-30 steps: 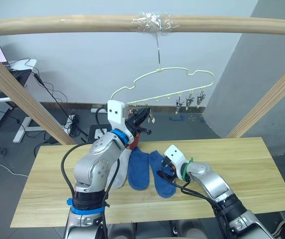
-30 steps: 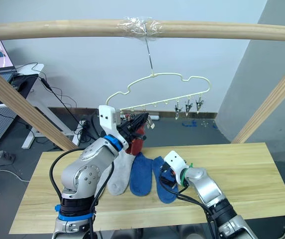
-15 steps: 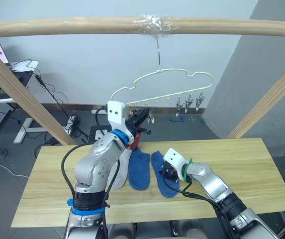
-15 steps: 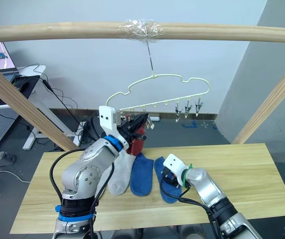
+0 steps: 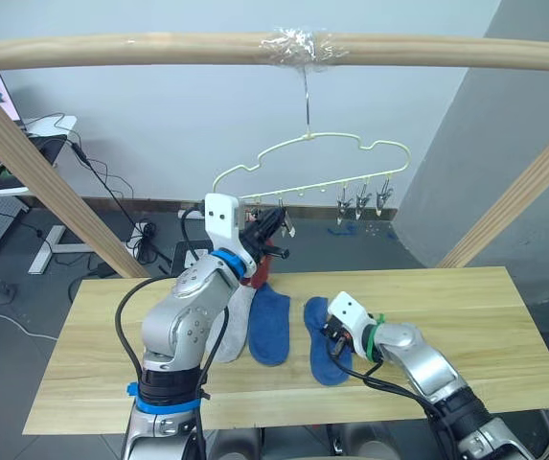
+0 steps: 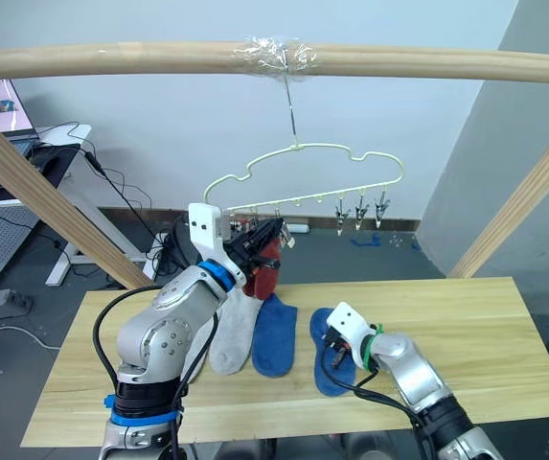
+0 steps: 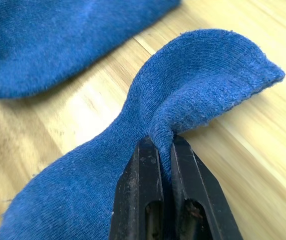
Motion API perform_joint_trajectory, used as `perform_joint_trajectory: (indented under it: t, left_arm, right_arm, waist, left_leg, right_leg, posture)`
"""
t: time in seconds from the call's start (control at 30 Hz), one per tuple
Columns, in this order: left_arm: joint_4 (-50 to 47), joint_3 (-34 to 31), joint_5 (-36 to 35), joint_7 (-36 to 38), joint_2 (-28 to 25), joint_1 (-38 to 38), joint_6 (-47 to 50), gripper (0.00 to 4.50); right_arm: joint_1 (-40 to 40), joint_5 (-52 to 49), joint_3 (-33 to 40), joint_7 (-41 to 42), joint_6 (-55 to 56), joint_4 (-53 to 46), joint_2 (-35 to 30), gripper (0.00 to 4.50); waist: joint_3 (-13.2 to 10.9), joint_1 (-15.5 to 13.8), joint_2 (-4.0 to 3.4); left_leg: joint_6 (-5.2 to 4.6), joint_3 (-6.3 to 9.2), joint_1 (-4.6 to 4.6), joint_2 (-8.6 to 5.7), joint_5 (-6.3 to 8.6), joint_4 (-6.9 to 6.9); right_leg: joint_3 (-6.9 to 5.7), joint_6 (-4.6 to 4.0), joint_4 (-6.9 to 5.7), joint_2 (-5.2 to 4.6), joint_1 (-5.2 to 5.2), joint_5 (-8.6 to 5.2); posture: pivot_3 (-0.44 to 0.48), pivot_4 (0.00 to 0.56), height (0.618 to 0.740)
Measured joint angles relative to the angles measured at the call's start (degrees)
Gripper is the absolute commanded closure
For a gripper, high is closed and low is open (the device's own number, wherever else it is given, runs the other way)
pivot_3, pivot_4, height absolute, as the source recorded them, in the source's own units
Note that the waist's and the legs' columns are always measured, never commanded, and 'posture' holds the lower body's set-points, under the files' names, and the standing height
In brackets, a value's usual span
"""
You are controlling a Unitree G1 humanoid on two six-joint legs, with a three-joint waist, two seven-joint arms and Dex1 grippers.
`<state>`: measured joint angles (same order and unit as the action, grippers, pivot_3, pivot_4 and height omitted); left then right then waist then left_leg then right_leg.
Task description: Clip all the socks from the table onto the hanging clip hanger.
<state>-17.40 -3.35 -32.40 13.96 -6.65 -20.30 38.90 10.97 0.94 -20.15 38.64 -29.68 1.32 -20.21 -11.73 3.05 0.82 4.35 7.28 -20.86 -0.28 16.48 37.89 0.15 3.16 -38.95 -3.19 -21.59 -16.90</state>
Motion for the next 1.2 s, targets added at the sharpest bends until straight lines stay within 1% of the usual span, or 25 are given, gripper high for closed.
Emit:
perform_joint_trajectory:
  t: [0.13,0.23,0.33,0.57,0.83,1.0,1.2]
  left_arm:
    - [0.0,-2.3,-5.3,0.4,0.5,-0.2,3.5,4.5]
    - [0.1,-4.2,-9.3,0.4,0.6,-0.6,6.6,4.5]
    - [0.1,-5.0,-11.5,0.4,0.1,-0.9,8.4,4.5]
    - [0.0,-5.4,-14.8,0.2,-0.1,-0.9,10.4,4.5]
    - [-0.1,-5.6,-16.0,0.2,-0.5,-0.8,10.8,4.5]
    - [-0.1,-5.5,-16.5,-0.2,-0.4,-0.7,10.8,4.5]
    - [-0.1,-5.5,-16.9,-0.9,-0.4,-0.7,10.8,4.5]
  right_arm:
    - [-0.6,-7.0,5.1,2.5,-6.6,-12.6,-0.5,4.48]
    - [-0.9,-11.0,6.7,2.9,-8.8,-18.3,0.1,4.48]
    - [-1.0,-14.8,8.3,2.1,-11.5,-21.8,1.9,4.48]
    - [0.4,-20.6,11.3,-0.5,-16.0,-24.1,3.8,4.48]
    - [1.5,-27.1,14.5,-1.5,-19.1,-25.8,4.2,4.48]
    - [2.0,-29.2,14.6,-2.6,-19.8,-25.9,4.5,4.48]
    - [3.7,-29.3,14.5,-3.9,-19.6,-25.0,4.9,4.48]
  waist:
    - [0.0,0.1,0.0]
    - [0.0,0.1,0.01]
    - [0.0,0.1,0.01]
    - [0.0,0.1,0.01]
    - [0.0,0.1,0.01]
    - [0.0,0.1,0.01]
    - [0.0,0.1,0.01]
  left_leg:
    - [-0.01,-0.02,-0.01,0.03,0.01,-0.05]
    - [-0.01,-0.05,-0.02,0.01,0.01,-0.04]
    - [-0.02,-0.09,-0.02,0.01,0.01,-0.04]
    - [-0.02,-0.17,-0.03,0.01,0.01,-0.05]
    - [-0.03,-0.25,-0.04,0.01,0.02,-0.07]
    - [-0.04,-0.28,-0.04,0.01,0.02,-0.08]
    - [-0.04,-0.29,-0.04,0.01,0.03,-0.09]
  right_leg:
    - [0.05,0.01,-0.01,0.04,-0.07,0.0]
    - [0.06,0.01,0.0,0.03,-0.07,-0.01]
    - [0.12,0.02,0.01,0.03,-0.08,0.0]
    - [0.2,0.01,-0.01,0.04,-0.16,0.0]
    - [0.28,0.02,0.0,0.04,-0.2,0.01]
    - [0.31,0.02,0.0,0.04,-0.23,0.0]
    - [0.32,0.03,0.0,0.04,-0.24,0.01]
  posture:
    - [-0.073,0.166,0.74]
    - [-0.076,0.163,0.74]
    - [-0.077,0.159,0.74]
    - [-0.078,0.156,0.74]
    - [-0.081,0.159,0.74]
    - [-0.079,0.162,0.74]
    - [-0.076,0.166,0.74]
